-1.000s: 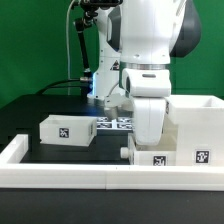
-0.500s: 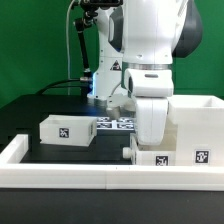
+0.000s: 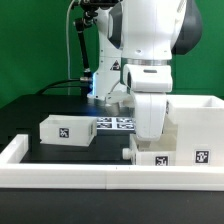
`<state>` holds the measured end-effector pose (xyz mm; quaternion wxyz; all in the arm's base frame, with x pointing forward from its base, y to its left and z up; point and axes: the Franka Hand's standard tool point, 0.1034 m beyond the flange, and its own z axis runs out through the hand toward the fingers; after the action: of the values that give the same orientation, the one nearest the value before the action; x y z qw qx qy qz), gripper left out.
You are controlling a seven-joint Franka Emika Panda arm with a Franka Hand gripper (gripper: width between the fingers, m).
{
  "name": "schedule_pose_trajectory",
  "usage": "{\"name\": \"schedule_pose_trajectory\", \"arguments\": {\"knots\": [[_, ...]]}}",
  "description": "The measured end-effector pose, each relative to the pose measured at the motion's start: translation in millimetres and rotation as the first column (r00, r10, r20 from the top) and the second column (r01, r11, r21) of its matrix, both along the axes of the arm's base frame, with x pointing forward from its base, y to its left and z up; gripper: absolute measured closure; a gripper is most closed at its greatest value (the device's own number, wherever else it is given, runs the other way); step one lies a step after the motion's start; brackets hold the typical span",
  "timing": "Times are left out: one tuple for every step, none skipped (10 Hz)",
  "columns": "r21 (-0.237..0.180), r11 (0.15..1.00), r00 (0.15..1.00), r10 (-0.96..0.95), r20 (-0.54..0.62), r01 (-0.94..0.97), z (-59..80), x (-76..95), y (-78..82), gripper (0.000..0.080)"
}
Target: Assemble drawer
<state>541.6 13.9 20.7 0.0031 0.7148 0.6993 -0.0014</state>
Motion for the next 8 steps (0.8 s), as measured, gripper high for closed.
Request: {"name": "schedule_pose_trajectory", "arguments": {"knots": [[-0.001,1.0,1.0,-0.006,0.007,0.006,5.9,2.6,0.2,0.016],[-0.004,1.0,1.0,-0.009,0.006,0.009,12.9,4.2,-0.5,0.016],[-0.008,1.0,1.0,-0.012,0.005,0.012,23.5,6.3,-2.9,0.0151],[-0.013,1.0,1.0,-0.014,-0.008,0.014,31.4,9.2,-9.8,0.0151],[-0.017,1.0,1.0,-0.013,-0.019,0.013,38.1,17.8,-18.9,0.0151],[-0.018,1.0,1.0,0.008,-0.023,-0.009,40.9,28.0,-28.0,0.0151],[-0.018,1.0,0.999,0.018,-0.043,-0.018,40.8,37.0,-36.1,0.0151],[-0.019,1.0,0.999,0.023,-0.049,-0.024,39.6,48.0,-40.0,0.0151]]}}
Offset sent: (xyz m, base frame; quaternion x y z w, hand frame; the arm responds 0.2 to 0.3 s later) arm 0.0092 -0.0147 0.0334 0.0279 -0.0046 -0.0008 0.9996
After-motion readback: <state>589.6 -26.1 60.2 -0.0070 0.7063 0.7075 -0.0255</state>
